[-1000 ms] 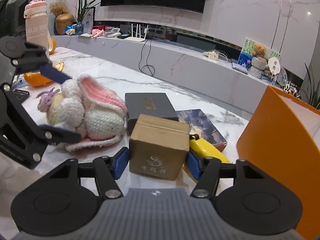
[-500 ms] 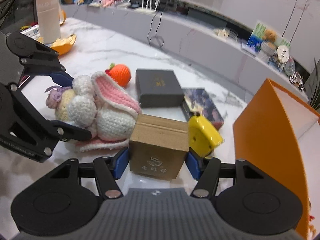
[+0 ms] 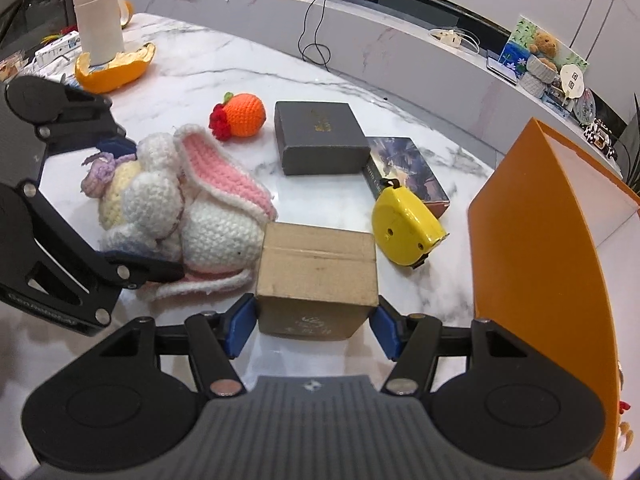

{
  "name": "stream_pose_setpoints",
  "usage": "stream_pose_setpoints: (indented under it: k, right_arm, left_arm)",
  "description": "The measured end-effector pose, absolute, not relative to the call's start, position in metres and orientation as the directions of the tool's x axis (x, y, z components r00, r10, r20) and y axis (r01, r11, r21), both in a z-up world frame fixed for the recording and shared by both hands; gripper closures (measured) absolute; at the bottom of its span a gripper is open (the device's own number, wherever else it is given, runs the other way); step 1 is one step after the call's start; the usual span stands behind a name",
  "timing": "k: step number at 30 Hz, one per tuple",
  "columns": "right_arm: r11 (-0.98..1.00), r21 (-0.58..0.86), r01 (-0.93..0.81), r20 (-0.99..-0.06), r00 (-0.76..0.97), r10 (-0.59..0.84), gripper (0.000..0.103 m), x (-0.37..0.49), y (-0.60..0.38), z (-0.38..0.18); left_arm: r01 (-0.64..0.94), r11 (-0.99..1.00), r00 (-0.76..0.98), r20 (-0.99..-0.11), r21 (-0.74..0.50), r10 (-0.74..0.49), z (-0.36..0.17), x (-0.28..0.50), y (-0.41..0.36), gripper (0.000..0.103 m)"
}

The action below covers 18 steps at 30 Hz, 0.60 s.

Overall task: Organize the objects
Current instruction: 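Grasp the crocheted bunny with the left tool while the right tool grasps the brown box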

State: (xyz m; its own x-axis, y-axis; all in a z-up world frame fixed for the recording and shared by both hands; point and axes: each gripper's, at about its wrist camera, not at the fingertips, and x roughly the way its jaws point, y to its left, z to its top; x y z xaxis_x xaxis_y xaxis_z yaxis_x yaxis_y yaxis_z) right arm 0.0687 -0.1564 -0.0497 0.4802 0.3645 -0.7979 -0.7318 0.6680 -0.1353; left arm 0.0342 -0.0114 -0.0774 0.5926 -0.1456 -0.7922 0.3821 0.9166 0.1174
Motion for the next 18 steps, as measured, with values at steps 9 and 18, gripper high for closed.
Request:
stream_pose_setpoints:
  k: [9,18]
  right_arm:
    - [0.702,-0.097,-0.706,-0.780,0.492,0.387,0.035,0.081,-0.159,-0.053]
    - [0.715,-0.079,-0.695,-0.775,0.494,0.395,0.033,0.087,-0.159,-0.060]
  left_arm:
    - [0.319,0.948,0.599,-0.775,0.000,-0.202,-0.084,0.043,-0.006,0.013]
    - [0.353,0.935,0.607,-0.769,0.032,-0.203,-0.088,0.043,-0.017,0.012]
